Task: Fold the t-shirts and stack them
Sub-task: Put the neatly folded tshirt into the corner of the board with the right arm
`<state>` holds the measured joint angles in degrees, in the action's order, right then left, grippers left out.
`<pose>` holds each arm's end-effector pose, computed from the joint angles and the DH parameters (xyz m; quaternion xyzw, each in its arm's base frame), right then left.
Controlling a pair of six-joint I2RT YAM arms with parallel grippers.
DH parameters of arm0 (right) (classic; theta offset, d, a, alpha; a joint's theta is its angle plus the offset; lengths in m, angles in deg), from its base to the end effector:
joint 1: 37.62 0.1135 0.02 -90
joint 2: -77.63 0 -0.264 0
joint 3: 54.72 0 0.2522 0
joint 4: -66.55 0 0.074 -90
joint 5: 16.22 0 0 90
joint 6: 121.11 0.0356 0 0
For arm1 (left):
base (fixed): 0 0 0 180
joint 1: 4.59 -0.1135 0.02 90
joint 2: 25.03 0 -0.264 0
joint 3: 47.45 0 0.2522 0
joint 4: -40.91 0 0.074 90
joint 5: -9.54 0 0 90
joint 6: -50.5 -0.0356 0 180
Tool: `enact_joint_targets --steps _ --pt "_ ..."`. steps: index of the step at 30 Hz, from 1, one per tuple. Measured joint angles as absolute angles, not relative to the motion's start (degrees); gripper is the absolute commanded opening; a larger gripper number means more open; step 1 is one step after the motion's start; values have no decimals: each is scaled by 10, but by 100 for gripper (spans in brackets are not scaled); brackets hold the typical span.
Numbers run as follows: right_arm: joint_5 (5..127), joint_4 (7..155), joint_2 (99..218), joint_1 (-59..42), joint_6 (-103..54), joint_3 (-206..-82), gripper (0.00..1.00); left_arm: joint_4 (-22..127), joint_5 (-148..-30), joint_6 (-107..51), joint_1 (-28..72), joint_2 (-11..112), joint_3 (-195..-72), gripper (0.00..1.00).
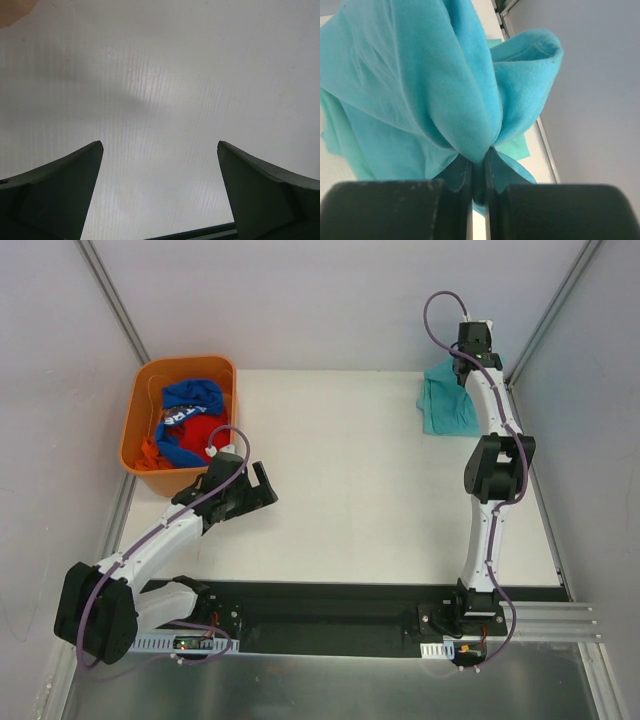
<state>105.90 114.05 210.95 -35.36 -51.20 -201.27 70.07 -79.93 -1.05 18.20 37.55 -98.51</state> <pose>0.5330 0.0021 0.3046 -0.0378 0.8585 -0.3112 0.4058 0.2109 -0.0883 0.2260 -0.1257 0.9001 -0.2089 0.3612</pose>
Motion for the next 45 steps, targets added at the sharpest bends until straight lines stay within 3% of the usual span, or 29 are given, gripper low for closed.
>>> enact_joint_targets --steps 9,14,16,19,20,29,43,45 --pt "972 1144 2160 -413 -438 -2013 17 701 -799 -1 182 399 -999 99" --pt "930 1146 2172 -436 -403 -2013 51 701 -803 2 182 418 -1007 99" --pt "916 1146 2172 -443 -392 -2014 62 701 -805 2 182 425 -1009 99" --pt "905 1149 2172 -451 -389 -2016 70 701 -814 3 182 429 -1012 99" --pt "903 1150 2172 -453 -390 -2018 78 701 -815 3 182 429 -1013 99" --pt "903 1161 2142 -445 -408 -1991 80 701 -818 3 182 429 -1013 99" --pt "978 1174 2116 -333 -468 -1983 81 700 -818 3 182 400 -1012 99" --pt "973 1174 2116 -338 -471 -1983 77 700 -818 3 182 400 -1011 99"
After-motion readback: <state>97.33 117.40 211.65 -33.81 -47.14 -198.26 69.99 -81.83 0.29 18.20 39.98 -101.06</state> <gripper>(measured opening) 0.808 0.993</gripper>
